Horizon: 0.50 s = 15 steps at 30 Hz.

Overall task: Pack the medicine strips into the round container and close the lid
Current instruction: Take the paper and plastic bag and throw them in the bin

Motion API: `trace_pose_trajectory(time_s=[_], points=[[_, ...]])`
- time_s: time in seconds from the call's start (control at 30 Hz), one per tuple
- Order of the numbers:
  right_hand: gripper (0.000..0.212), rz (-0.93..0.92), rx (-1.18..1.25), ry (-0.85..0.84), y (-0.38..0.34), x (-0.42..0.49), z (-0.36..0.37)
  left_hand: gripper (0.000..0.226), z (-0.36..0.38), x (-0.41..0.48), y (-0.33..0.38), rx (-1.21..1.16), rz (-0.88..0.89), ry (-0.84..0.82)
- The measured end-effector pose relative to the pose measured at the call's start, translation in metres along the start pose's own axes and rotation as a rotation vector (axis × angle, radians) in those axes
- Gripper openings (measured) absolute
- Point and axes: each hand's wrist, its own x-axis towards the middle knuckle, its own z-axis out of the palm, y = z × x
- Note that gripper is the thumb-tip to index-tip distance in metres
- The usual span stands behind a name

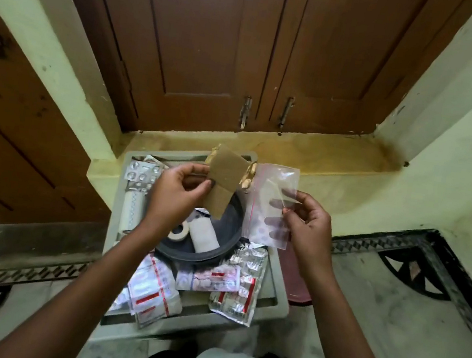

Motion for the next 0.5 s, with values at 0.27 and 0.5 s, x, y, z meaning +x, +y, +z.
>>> trace_pose_trajectory(time_s=[0.27,0.5], points=[[0.037,0.032,0.028,-0.045,0.006,0.028,-0.112,0.016,0.114,-0.032,0.018,-0.178,-0.077,0.07],[0.036,0.048,-0.045,-0.146,0.002,0.047,-0.228,0.021,0.232,-0.064,0.029,-0.228,-0.147,0.157]])
